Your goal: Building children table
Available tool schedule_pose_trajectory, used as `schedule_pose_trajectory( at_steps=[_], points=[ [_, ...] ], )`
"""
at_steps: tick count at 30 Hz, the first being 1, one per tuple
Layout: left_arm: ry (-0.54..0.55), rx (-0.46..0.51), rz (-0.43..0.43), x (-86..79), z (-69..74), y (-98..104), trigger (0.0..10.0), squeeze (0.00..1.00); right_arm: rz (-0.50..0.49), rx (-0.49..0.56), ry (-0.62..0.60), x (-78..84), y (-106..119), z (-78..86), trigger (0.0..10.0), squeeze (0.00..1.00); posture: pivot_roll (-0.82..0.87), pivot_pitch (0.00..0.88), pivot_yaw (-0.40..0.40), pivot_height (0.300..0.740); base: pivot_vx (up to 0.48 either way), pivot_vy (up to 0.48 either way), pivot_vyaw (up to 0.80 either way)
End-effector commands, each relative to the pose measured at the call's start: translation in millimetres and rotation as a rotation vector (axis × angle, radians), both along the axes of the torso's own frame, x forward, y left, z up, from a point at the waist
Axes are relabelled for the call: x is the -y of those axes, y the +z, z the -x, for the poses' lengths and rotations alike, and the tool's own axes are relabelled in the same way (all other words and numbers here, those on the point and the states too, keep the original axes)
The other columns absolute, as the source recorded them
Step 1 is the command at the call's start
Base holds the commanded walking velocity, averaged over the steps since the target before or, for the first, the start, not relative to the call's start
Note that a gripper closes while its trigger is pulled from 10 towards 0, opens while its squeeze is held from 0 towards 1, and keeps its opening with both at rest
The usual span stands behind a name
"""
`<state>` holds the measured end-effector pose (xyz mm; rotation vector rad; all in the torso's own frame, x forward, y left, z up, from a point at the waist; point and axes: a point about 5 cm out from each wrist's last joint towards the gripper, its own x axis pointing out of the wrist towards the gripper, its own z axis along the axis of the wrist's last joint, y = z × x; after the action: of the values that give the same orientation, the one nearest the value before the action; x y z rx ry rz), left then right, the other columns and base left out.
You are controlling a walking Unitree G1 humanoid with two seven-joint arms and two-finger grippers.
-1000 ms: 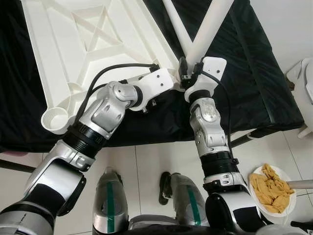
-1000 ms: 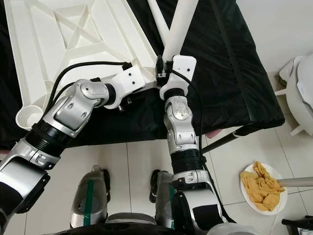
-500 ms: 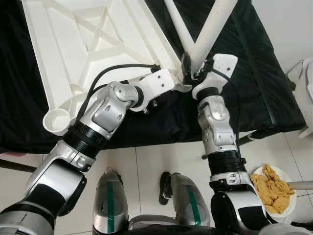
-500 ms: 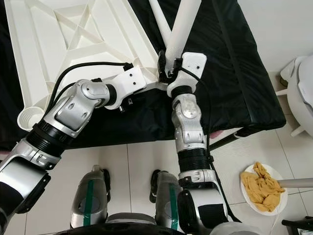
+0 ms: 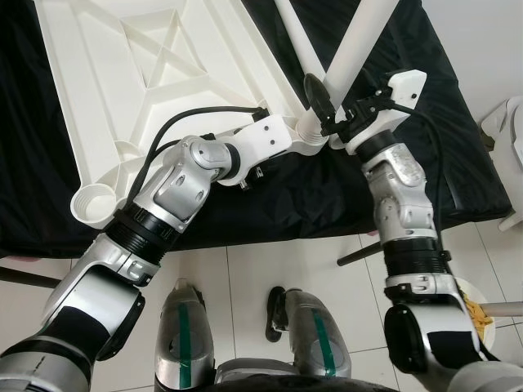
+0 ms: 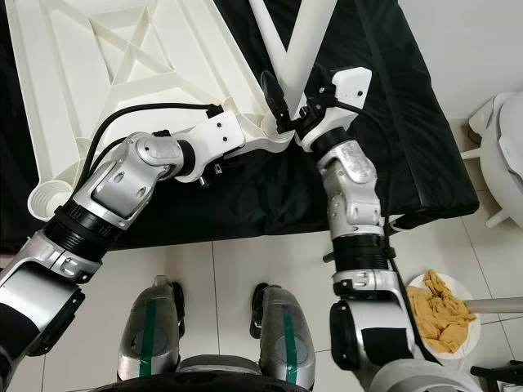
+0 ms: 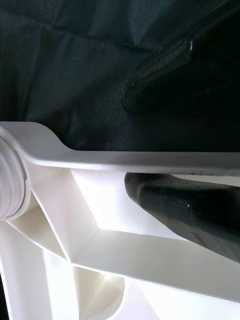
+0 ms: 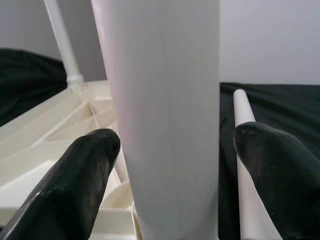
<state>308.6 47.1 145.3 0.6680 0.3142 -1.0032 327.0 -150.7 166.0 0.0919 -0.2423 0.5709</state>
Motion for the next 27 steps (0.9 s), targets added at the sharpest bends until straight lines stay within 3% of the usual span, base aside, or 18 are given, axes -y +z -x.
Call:
schedule_pose_trajectory(
  at_steps=[1,2,6,15,16,17,18,27],
  points=[
    [-0.013,-0.008,-0.018,1.3,2.1,-4,10.0,0.0,-0.001,-0.024,0.032,3.7,-2,-1.6,10.0,0.0,0.02,0.014,-0.056,0.74,0.0,0.0,0.0],
    [-0.017,-0.008,-0.019,1.7,2.0,-4,10.0,0.0,0.05,-0.055,0.087,10.2,-7,-4.7,10.0,0.0,0.02,0.011,-0.053,0.74,0.0,0.0,0.0],
    [-0.022,-0.004,-0.021,2.6,1.4,-3,10.0,0.0,0.106,-0.084,0.104,20.8,-11,-12.8,10.0,0.0,0.02,0.004,-0.048,0.74,0.0,0.0,0.0],
    [-0.028,-0.001,-0.022,3.1,0.4,-1,10.0,0.0,0.122,-0.111,0.169,25.7,-11,-22.6,9.7,0.0,0.02,0.002,-0.039,0.74,0.0,0.0,0.0],
    [-0.028,0.0,-0.023,3.2,0.2,-1,10.0,0.0,0.123,-0.114,0.179,25.7,-12,-23.4,6.9,0.0,0.02,0.003,-0.039,0.74,0.0,0.0,0.0],
    [-0.028,0.0,-0.023,3.2,0.2,-1,10.0,0.0,0.123,-0.114,0.179,25.7,-12,-23.4,6.9,0.0,0.02,0.003,-0.039,0.74,0.0,0.0,0.0],
    [-0.029,0.0,-0.022,3.3,0.1,-1,10.0,0.0,0.115,-0.123,0.194,25.2,-12,-23.9,0.0,0.0,0.02,0.004,-0.039,0.74,0.0,0.0,0.0],
    [-0.025,0.0,-0.021,2.5,0.3,-1,10.0,0.0,0.134,-0.128,0.249,23.5,-16,-22.7,0.0,0.0,0.02,0.012,-0.04,0.74,0.0,0.0,0.0]
  ],
)
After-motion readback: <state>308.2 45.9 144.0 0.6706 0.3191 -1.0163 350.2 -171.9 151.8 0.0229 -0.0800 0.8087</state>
